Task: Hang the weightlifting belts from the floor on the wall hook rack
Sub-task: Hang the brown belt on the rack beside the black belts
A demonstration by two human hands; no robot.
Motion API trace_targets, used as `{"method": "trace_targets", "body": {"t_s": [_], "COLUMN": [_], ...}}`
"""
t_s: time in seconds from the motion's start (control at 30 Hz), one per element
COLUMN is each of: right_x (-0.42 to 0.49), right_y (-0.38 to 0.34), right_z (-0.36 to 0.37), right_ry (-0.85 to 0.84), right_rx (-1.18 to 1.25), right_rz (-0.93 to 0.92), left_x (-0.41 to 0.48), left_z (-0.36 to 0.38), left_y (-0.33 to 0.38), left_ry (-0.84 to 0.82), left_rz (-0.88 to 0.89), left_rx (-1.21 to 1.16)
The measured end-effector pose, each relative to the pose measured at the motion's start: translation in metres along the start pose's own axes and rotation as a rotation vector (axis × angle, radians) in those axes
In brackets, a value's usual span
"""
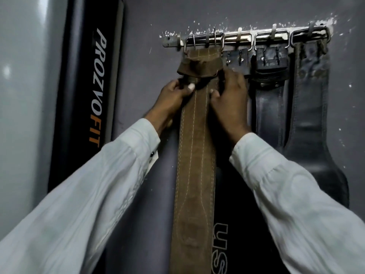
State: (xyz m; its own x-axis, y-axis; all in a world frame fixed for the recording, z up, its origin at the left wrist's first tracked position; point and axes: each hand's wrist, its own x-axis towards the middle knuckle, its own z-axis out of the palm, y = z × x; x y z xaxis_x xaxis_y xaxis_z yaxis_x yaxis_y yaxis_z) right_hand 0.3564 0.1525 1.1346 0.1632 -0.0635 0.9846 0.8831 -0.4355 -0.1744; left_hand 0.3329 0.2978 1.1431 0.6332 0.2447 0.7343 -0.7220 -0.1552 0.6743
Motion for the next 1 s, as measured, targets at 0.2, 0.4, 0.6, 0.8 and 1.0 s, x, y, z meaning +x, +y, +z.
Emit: {"method": "trace_targets", "body": {"t_s": [0.2,0.4,0.6,0.8,1.0], "right_x": [-0.047,-0.087,-0.102,-0.173,-0.245], "right_y": [0.013,0.01,-0.002,-0.016,-0.04], "right_z": [-0.01,-0.012,-0.018,-0.027,-0.051], "right_ry": [-0.201,-0.458,-0.439,-0.429,-0.578], "right_rx": [-0.014,-0.064,-0.174,-0.167,-0.214], "right_rz": [0.284,0.474,0.472,0.326,0.449], "left_x": [-0.049,-0.095,-0.117,-0.161,-0.226], "left_z": [-0.018,-0.016,-0.013,-0.017,-0.03], "left_y": [-0.037,-0.059,-0.067,-0.094,-0.115], "left_ry": [-0.13,-0.126,-0.069,-0.014,-0.014], "left_rz": [-0.156,-0.216,-0.245,-0.295,-0.513], "left_rx": [0.045,0.124,0.078,0.201,0.383]}}
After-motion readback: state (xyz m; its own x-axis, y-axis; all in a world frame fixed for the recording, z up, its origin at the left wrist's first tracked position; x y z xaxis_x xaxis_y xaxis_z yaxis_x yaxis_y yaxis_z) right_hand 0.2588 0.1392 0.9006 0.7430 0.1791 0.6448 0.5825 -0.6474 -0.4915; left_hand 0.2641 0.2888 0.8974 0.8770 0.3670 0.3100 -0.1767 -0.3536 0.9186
